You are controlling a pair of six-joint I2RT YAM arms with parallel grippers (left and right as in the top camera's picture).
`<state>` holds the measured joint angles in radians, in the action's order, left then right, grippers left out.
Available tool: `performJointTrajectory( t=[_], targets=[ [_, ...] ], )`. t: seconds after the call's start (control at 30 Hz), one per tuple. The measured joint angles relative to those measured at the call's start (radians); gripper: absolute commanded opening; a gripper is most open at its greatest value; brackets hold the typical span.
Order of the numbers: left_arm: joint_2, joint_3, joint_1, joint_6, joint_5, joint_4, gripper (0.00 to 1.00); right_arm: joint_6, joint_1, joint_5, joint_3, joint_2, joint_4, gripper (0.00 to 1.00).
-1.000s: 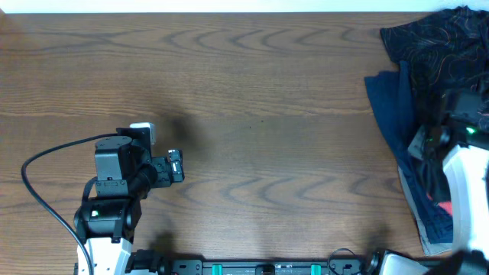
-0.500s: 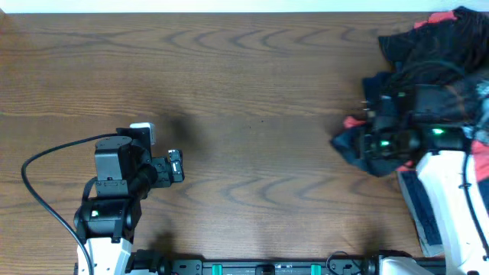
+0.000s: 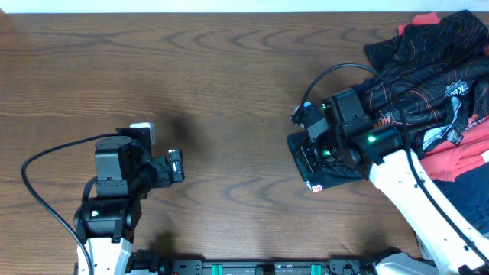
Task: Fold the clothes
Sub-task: 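Reach the right gripper into the clothes pile and grasp the black jersey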
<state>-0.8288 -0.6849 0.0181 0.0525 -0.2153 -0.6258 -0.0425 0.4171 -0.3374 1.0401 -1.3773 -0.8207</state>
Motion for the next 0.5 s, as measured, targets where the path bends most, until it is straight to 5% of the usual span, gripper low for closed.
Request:
performJointTrajectory(
  t=[0.1, 0.5],
  targets=[
    [0.000, 0.000, 0.000, 0.000, 0.000, 0.000, 0.98, 0.047, 0.000, 0.077, 0.000, -0.040, 0.002, 0.58],
    [0.000, 0.000, 0.000, 0.000, 0.000, 0.000, 0.98, 0.154, 0.000, 0.263, -0.003, -0.348, 0.146, 0.67]
  ],
)
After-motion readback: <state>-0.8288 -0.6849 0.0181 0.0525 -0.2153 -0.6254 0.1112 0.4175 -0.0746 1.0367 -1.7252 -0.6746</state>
